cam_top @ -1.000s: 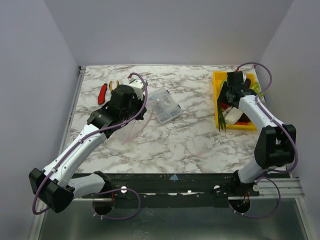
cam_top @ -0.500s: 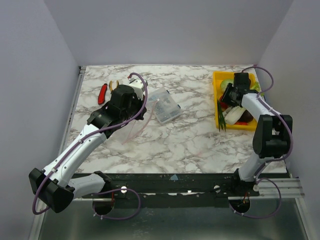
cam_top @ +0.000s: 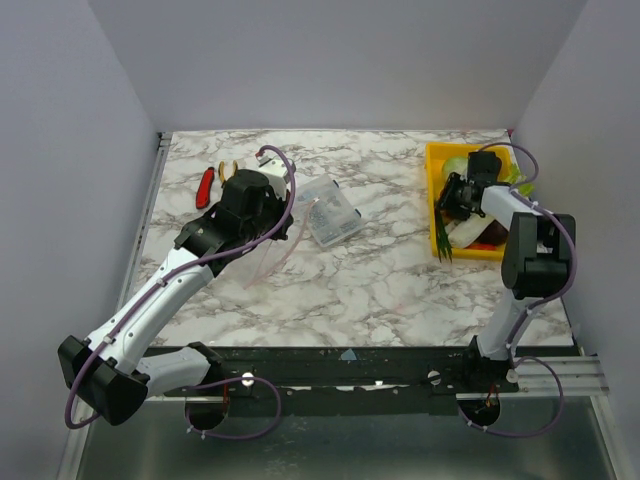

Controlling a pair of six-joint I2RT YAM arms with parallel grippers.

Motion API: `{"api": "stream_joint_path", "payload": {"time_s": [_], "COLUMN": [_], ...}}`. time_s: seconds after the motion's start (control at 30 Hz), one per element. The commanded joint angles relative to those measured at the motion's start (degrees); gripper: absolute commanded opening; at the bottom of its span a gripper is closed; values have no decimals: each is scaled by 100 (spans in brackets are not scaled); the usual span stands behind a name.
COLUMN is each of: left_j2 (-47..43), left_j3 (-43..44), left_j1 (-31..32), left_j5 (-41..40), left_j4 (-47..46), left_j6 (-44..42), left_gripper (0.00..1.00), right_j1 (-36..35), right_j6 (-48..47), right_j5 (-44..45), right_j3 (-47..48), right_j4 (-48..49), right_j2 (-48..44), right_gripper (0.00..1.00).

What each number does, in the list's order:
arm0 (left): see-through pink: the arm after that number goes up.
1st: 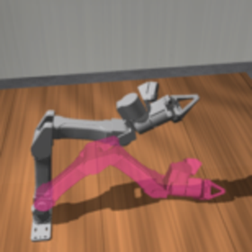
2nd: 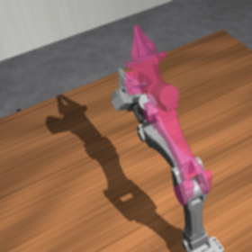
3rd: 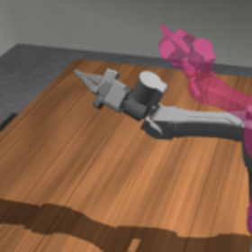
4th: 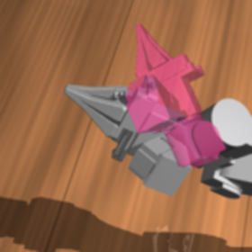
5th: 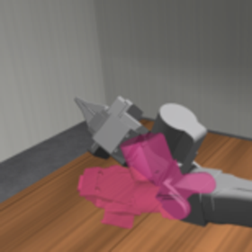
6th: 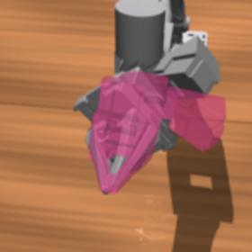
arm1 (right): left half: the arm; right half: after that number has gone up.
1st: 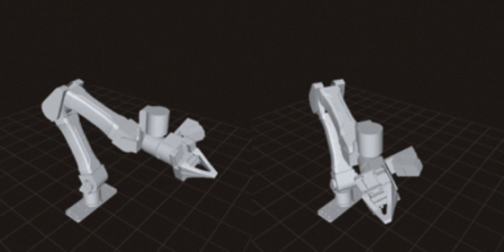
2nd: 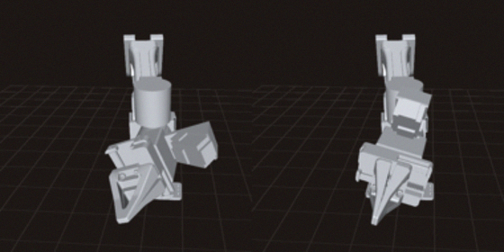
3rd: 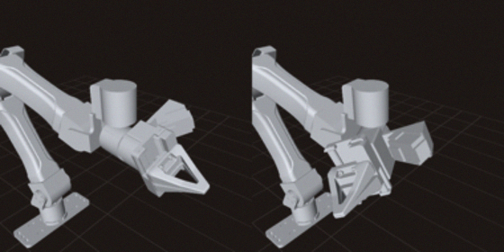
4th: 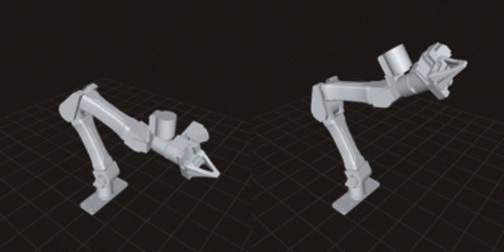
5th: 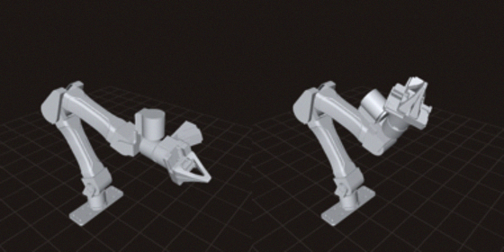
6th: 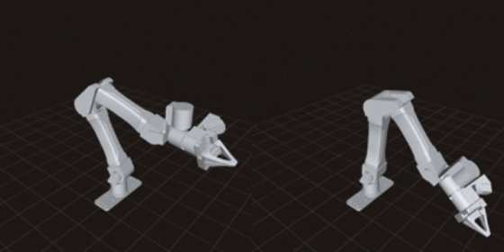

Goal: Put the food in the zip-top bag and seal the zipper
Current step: Pick up the fake vegetable from the bin.

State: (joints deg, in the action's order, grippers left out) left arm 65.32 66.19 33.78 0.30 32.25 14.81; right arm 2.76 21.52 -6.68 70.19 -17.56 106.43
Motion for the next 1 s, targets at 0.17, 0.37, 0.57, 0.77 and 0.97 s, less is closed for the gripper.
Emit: {"api": "stream_joint_path", "payload": {"time_s": [0.17,0.37,0.57,0.77,0.97], "left_j2": [52,57,33,20,-16], "left_j3": [69,69,78,69,61], "left_j1": [6,5,6,6,5], "left_j5": [59,68,96,91,159], "left_j4": [-41,-36,-38,-49,-53], "left_j6": [-4,-4,5,13,31], "left_gripper": [0,0,0,0,0], "right_j1": [45,46,43,45,46], "right_j6": [-81,-128,-219,-81,142], "right_j5": [-788,-924,-1161,-1280,-1451], "right_j3": [406,493,592,586,408], "right_j4": [-282,-250,-254,-179,-160], "right_j2": [848,802,476,-10,-621], "right_gripper": [48,33,11,0,0]}}
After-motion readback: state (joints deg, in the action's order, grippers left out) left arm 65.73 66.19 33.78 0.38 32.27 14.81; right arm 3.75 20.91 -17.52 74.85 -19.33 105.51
